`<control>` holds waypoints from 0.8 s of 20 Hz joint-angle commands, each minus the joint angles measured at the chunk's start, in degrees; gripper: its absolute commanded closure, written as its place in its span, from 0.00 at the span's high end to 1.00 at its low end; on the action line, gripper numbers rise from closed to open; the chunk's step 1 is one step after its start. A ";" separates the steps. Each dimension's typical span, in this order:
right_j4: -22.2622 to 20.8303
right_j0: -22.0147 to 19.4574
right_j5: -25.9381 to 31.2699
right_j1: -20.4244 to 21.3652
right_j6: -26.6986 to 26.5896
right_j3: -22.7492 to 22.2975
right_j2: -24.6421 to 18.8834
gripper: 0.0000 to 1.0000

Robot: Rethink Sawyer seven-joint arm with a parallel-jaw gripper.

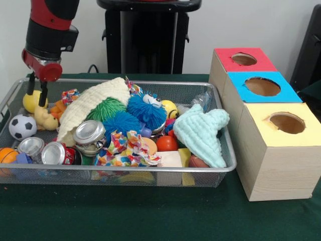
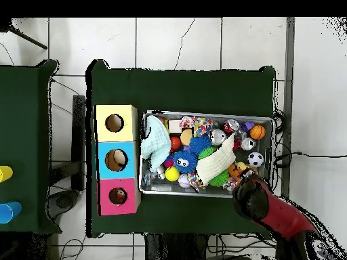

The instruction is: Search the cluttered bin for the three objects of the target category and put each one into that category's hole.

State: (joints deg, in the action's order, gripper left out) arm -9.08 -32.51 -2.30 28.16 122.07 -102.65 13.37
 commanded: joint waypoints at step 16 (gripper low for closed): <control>7.68 1.88 7.18 0.18 7.09 5.01 -9.42 1.00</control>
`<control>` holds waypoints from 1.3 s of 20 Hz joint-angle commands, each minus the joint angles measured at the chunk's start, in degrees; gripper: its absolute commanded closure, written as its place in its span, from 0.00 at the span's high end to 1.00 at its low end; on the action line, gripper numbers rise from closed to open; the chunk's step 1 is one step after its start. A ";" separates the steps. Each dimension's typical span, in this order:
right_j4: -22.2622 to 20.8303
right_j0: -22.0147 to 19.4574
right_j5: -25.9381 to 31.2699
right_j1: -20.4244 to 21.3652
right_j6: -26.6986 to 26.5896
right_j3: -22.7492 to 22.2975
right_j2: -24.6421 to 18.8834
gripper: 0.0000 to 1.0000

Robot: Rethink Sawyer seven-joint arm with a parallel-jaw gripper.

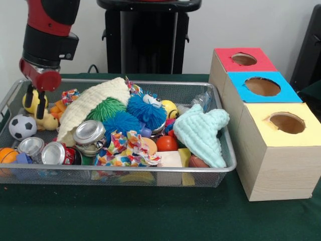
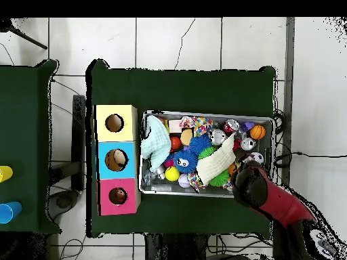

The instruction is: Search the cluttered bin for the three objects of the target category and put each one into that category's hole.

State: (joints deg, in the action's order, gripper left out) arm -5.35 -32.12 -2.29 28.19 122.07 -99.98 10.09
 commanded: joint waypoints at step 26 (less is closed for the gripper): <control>10.85 4.18 0.72 -13.21 9.60 2.53 0.50 1.00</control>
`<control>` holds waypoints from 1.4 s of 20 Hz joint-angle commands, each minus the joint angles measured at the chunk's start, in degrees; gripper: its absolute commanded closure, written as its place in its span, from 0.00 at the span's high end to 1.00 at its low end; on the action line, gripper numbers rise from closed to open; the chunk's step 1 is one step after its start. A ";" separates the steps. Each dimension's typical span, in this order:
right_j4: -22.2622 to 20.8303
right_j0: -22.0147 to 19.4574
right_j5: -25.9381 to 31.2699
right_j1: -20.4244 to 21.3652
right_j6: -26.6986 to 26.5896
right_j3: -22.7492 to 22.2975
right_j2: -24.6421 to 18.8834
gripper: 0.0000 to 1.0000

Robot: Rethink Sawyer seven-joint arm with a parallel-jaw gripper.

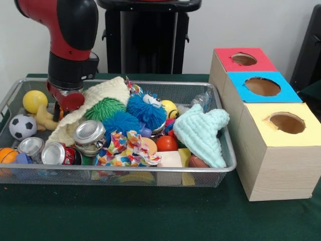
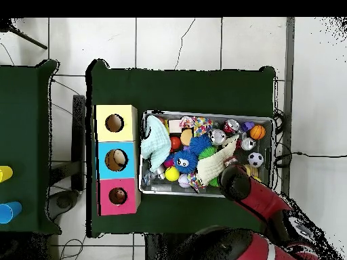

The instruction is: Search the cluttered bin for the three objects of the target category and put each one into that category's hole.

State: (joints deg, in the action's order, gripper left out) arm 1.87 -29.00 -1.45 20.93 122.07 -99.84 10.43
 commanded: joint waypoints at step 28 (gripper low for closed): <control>9.59 6.83 6.87 -1.42 8.51 0.57 6.74 1.00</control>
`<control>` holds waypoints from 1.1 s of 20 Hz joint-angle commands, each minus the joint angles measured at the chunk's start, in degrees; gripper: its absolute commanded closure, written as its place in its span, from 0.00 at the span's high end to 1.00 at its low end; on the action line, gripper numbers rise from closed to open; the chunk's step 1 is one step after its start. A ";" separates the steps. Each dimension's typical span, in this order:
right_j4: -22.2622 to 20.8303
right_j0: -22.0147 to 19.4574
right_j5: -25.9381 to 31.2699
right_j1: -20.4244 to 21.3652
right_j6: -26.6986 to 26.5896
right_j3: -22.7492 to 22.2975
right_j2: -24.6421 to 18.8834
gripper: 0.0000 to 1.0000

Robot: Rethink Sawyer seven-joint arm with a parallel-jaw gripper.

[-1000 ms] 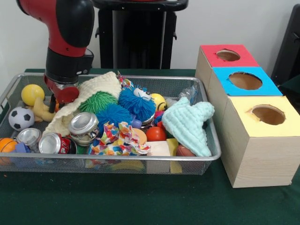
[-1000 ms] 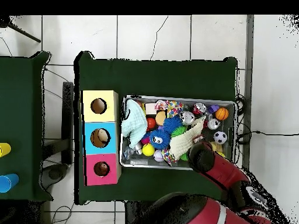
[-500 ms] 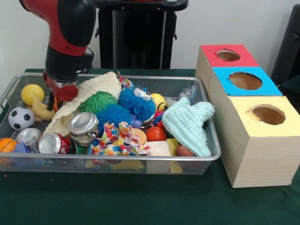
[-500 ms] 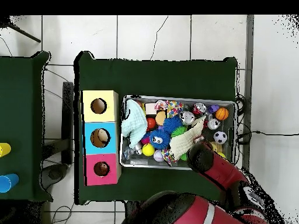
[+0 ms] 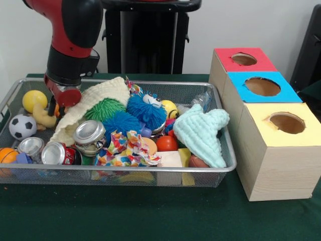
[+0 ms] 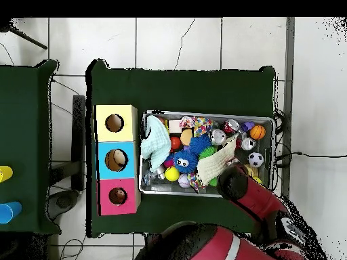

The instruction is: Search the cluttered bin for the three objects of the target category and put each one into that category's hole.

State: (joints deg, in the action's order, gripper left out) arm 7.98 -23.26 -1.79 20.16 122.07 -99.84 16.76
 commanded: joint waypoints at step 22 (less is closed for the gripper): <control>2.51 -2.54 -0.75 -4.22 10.75 -1.22 -3.06 1.00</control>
State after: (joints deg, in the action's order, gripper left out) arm 9.34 -23.05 2.21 20.42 122.07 -99.85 21.73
